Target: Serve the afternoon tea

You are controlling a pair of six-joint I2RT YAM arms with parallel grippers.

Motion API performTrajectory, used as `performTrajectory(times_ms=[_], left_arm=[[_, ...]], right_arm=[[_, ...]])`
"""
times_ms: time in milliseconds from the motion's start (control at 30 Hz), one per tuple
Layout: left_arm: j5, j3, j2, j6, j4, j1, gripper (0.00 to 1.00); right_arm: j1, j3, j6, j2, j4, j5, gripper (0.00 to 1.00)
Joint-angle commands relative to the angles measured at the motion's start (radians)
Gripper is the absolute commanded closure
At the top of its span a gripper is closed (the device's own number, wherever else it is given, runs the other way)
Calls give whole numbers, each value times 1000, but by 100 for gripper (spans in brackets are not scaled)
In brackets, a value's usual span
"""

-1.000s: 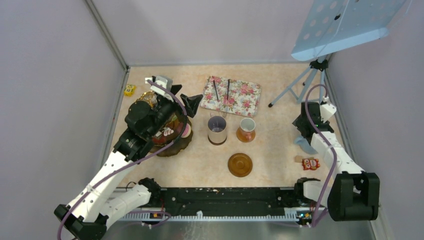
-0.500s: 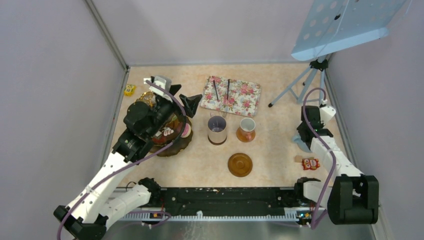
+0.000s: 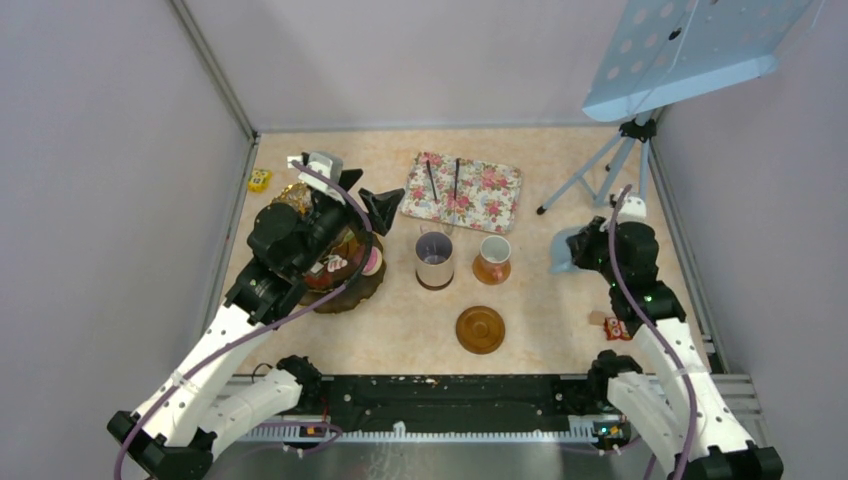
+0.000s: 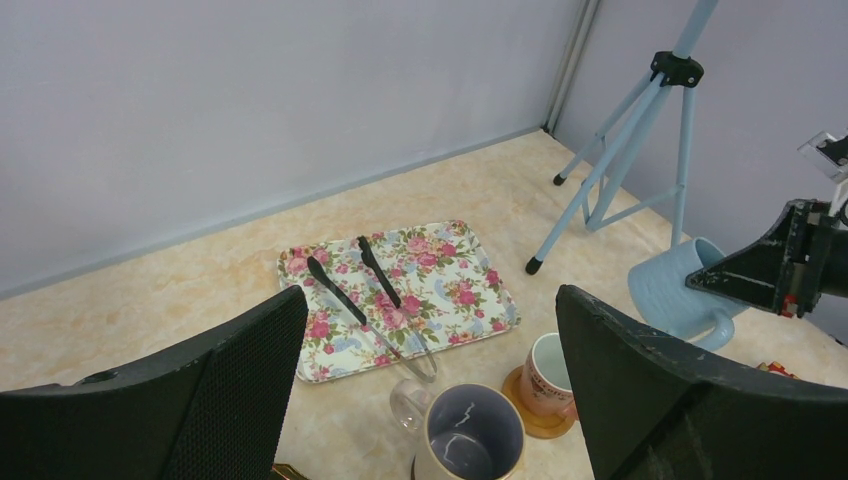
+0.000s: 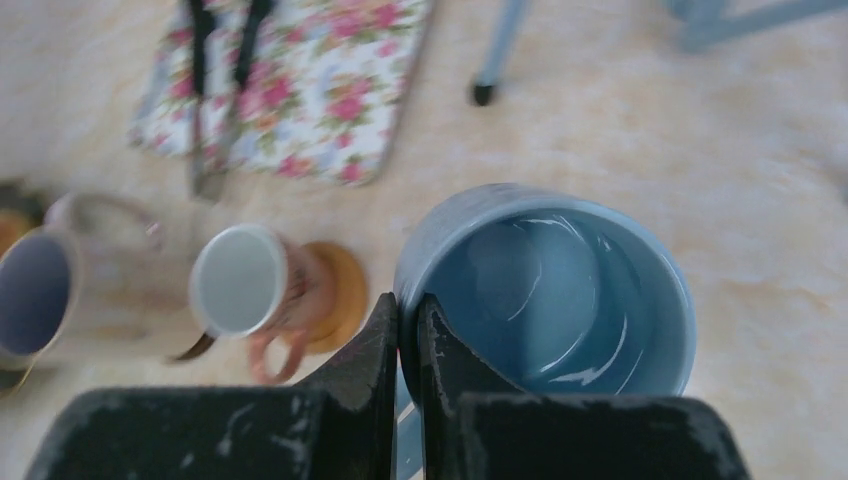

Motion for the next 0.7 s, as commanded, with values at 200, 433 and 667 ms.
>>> performTrajectory(times_ms=[200, 433, 667], left_arm=[[20, 1, -3, -13, 52, 4, 1], [7, 0, -1, -11, 50, 6, 1], [-78, -13, -33, -10, 53, 7, 1]], right_arm=[[397, 3, -220, -243, 325, -474, 100], [668, 134, -339, -42, 186, -511, 100], [1084, 183, -551, 171, 90, -18, 100]])
